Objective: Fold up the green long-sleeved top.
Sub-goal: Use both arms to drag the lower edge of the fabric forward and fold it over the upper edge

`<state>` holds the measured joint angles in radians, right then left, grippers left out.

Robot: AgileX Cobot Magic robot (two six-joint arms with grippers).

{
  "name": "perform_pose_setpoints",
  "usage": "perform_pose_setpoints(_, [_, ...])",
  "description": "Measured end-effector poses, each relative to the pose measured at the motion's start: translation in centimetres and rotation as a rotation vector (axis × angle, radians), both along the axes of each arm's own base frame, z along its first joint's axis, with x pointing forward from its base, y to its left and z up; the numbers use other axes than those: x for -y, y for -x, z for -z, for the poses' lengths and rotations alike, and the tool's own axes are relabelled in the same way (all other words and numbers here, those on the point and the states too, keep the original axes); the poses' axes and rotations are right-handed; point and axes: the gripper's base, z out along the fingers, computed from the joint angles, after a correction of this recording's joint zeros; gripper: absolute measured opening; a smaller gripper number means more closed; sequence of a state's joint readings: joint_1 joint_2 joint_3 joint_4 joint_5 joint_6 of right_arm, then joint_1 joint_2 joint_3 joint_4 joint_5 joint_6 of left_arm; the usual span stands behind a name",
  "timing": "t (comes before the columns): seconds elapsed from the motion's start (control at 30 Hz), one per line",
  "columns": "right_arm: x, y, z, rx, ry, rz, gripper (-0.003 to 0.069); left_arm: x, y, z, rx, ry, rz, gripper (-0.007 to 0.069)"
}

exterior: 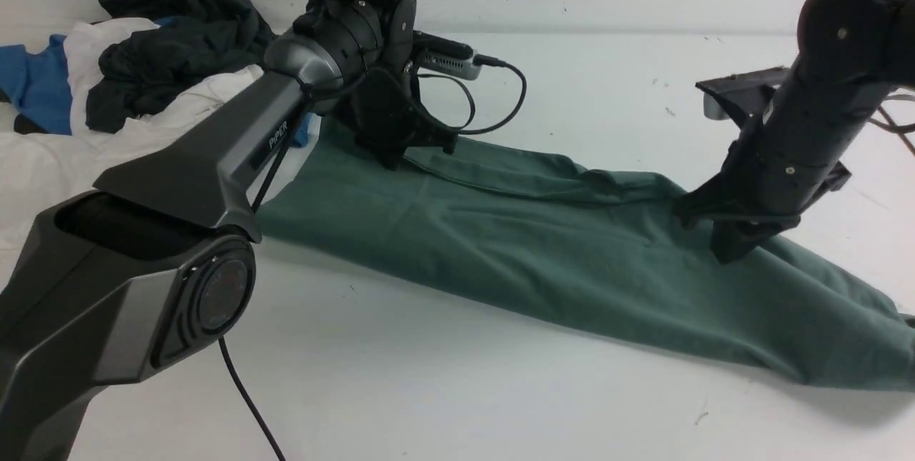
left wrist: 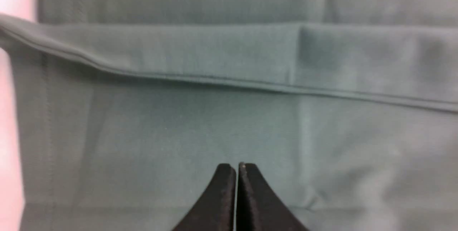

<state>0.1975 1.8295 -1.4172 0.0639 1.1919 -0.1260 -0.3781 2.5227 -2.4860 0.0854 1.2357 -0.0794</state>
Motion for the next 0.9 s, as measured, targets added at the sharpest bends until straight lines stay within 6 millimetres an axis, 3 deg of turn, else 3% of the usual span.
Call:
perform_pose_setpoints(0.07, [0.5, 0.4, 0.1, -0.008, 0.002, 0.017, -0.0015, 0.1, 0.1, -0.3, 0.003, 0.008, 0.008, -0.0004])
perform_pose_setpoints(0.17, [3.2, 2.3, 1.2, -0.043, 0.009, 0.095, -0.0015, 0.6, 0.5, -0.1, -0.027, 0.044, 0.024, -0.0004])
perform_pose_setpoints(0.3, [6.1, 4.3, 2.0, -0.069, -0.015, 0.202, -0.0015, 0.3, 1.7, 1.8, -0.13, 0.031, 0.028, -0.0004])
perform_pose_setpoints(0.4, [8.5, 5.5, 1.2, -0.025, -0.052, 0.304, -0.0015, -0.4, 3.0, 3.6, -0.212, -0.03, 0.025, -0.0004])
perform_pose_setpoints(0.57, [11.6, 6.5, -0.5, 0.051, -0.074, 0.425, -0.0015, -1.0, 4.0, 4.5, -0.251, -0.069, 0.033, -0.0004])
perform_pose_setpoints(0.6, [13.1, 6.9, -1.0, 0.068, -0.074, 0.479, -0.0015, -1.2, 4.3, 4.7, -0.253, -0.08, 0.036, -0.0004])
perform_pose_setpoints(0.73, [15.3, 7.7, -0.6, 0.028, -0.073, 0.556, -0.0015, -2.1, 4.7, 5.0, -0.263, -0.081, 0.024, -0.0004])
perform_pose_setpoints(0.9, [15.8, 8.4, -0.4, -0.034, -0.076, 0.558, -0.0015, -3.3, 6.1, 4.6, -0.299, -0.101, 0.012, -0.0004])
